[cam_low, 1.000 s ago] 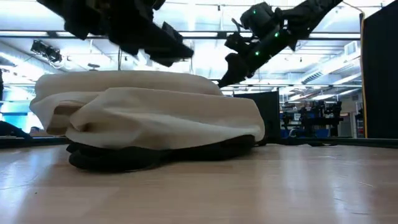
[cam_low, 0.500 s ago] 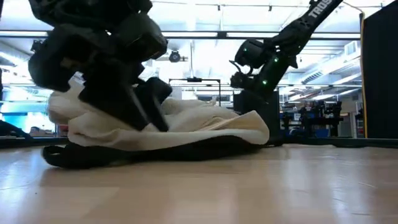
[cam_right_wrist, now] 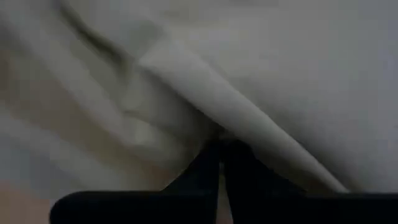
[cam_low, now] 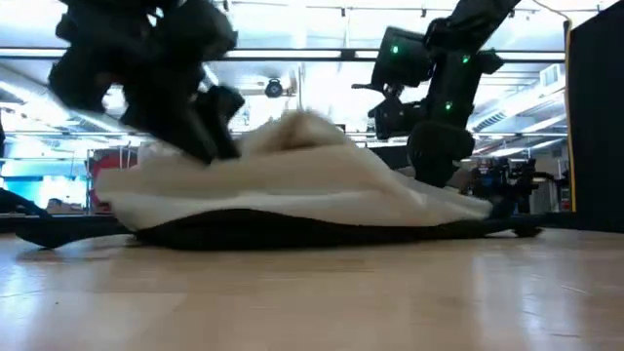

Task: Unpack backpack
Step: Close the white backpack

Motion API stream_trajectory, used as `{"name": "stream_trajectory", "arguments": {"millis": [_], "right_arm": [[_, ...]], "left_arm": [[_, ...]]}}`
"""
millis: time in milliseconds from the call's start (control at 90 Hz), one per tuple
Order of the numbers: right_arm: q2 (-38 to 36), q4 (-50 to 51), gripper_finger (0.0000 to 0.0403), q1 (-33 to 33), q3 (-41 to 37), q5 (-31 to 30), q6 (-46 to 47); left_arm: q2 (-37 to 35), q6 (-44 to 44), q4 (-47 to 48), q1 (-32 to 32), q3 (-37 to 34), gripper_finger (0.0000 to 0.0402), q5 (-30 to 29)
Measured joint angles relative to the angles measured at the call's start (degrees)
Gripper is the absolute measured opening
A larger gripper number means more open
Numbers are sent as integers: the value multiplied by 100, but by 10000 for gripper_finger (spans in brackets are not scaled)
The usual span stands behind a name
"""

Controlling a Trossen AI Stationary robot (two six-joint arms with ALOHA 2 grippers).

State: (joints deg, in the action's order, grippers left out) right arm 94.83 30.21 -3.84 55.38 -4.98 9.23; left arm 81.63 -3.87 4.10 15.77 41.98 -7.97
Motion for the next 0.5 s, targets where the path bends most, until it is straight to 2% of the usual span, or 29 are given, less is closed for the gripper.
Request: {"name": "stream_trajectory", "arguments": {"millis": [111, 278, 389, 500], "right_arm": [[-33, -18, 0, 290, 195, 57, 302], [-38, -15, 0, 668, 700, 8, 316], [-38, 7, 0, 955, 1026, -209, 315], [-40, -3, 0, 1203, 1149, -252, 344]], "left_arm": [[-208, -39, -650, -1, 0, 156, -146], [-122, -411, -1788, 4, 11, 156, -138], [-45, -497, -1876, 7, 11, 156, -123], [-92, -523, -1436, 51, 13, 156, -63]]}}
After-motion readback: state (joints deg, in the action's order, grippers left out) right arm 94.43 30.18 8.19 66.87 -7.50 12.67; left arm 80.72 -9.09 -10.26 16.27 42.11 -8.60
